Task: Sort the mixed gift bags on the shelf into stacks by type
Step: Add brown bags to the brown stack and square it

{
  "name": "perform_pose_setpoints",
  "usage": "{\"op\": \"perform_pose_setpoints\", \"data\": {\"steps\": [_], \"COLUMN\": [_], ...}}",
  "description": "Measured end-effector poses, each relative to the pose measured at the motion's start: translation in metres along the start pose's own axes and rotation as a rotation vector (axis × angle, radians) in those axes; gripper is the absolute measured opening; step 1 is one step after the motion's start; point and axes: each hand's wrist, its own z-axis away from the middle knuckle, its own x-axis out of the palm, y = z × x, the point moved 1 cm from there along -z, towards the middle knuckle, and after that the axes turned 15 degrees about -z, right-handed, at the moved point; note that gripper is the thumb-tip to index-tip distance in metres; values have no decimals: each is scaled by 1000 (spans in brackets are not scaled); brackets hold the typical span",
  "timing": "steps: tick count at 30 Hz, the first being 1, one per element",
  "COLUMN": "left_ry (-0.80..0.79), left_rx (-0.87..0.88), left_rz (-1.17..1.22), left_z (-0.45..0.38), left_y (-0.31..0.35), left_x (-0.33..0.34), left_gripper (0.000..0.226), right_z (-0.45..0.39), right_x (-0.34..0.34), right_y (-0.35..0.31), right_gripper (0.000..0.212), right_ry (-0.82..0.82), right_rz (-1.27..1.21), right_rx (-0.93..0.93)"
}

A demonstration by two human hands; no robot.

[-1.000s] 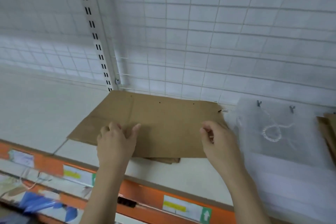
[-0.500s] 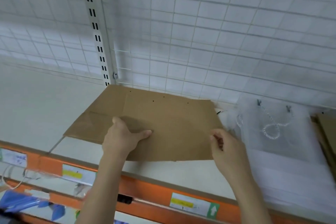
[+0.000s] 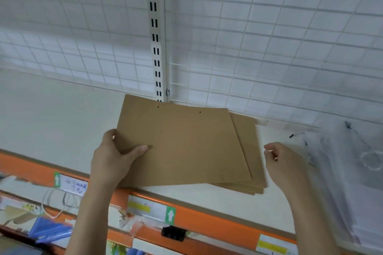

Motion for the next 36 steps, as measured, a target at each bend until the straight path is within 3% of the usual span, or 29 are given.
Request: {"op": "perform_pose_setpoints", "data": {"steps": [3,6,10,17,20,23,26,36], "left_ry": [-11,-56,-102,-141,-149,-161,-178,-246], "left_rx": [2,14,-5,32,55,93,143,110], "left_rz": [78,128,181,260,316,376,407,629], "left_z": [-19,-33,-44,-55,-55,-50,-42,-1], "left_y": [-12,-24,-32,-27,-22,-15,-8,42], "left_x": [-10,-14,-14,-5,0,5,8,28], "left_gripper": [80,74,72,56,45,37,32,24], "right_z": [-11,-16,-21,-12,-1,11,21,43], "right_x": [7,18,31,31,24,13,0,-76], "right_y": [-10,-17,-24,-34,-45,-52,-52,-25], "right_gripper": [28,42,48,56,52,41,54,50], "right_ry": [-25,-154,-223,-73,-44,-134,-148,153], "right_rz": [118,230,217,231,55,-116,-187,-553], "right_rx": [99,215,303,288,231,192,103,-14]}}
